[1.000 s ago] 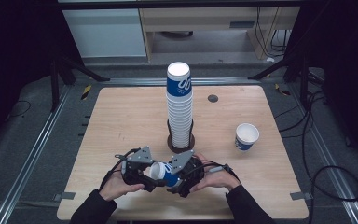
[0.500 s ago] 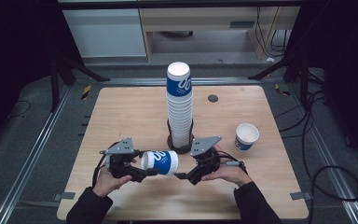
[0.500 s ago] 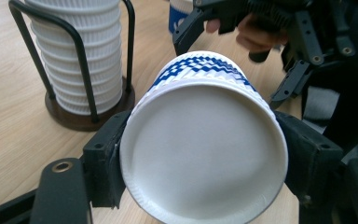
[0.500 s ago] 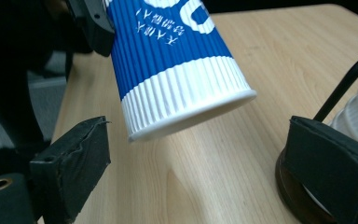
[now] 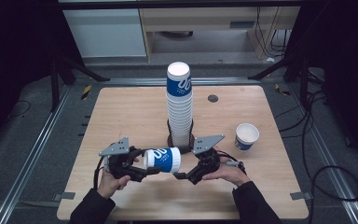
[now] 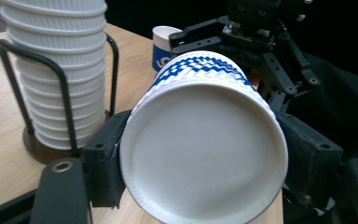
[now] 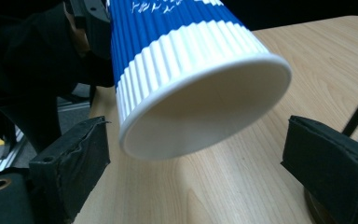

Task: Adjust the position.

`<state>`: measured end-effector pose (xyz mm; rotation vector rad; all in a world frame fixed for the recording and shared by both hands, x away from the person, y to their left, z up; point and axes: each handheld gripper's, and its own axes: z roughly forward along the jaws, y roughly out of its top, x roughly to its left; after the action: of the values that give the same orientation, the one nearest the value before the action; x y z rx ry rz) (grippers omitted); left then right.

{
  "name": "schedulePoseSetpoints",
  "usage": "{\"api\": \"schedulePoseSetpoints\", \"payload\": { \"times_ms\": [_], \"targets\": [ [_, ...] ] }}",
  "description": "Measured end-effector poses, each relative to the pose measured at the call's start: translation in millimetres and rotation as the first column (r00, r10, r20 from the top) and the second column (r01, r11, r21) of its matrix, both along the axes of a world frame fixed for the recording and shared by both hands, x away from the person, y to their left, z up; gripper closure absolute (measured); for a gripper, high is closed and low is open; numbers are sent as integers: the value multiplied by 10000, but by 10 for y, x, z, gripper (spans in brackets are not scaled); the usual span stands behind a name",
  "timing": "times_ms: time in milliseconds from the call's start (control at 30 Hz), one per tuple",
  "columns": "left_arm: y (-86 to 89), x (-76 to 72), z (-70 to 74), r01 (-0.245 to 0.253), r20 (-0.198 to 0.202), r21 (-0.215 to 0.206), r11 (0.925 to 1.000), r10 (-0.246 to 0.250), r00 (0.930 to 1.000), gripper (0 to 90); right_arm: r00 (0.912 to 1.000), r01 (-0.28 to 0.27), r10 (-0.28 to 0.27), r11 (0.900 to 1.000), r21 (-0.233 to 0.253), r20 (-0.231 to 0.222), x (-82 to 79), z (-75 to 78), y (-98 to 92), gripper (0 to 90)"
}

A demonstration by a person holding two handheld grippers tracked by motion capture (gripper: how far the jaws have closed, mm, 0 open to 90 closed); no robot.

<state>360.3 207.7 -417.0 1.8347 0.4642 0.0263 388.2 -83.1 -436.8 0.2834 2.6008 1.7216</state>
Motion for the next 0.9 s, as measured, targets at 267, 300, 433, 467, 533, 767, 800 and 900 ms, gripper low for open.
{"api": "schedulePoseSetpoints", "payload": {
  "times_ms": [267,300,433,467,533,767,800,900],
  "targets": [
    [-91,-30,-25,729,-25,13,9973,-729,9973,264,9977,-656,663,9969,423,-136,-30,-7,62,88],
    [-103,-36,-29,804,-15,45,9968,-804,9968,264,9975,-684,689,9969,399,-121,-36,-11,72,88],
    [-109,-40,-30,911,-11,45,9958,-911,9958,264,9957,-905,911,9950,415,-137,-50,-23,93,132],
    [-106,-38,-30,936,-26,24,9956,-936,9956,264,9955,-930,937,9949,385,-148,-51,-24,93,137],
    [-105,-33,-31,938,-54,-48,9956,-938,9956,263,9952,-960,967,9946,389,-174,-52,-22,89,145],
    [-78,-8,-13,847,-182,48,9964,-846,9963,204,9960,-881,883,9960,141,-141,-46,3,56,153],
    [-61,-7,-3,766,-115,117,9970,-765,9970,195,9962,-865,866,9962,97,-121,-45,4,48,153],
    [-21,13,11,886,-113,720,9935,-880,9961,179,9975,-686,692,9965,-471,113,-43,9,26,152]
  ]
}}
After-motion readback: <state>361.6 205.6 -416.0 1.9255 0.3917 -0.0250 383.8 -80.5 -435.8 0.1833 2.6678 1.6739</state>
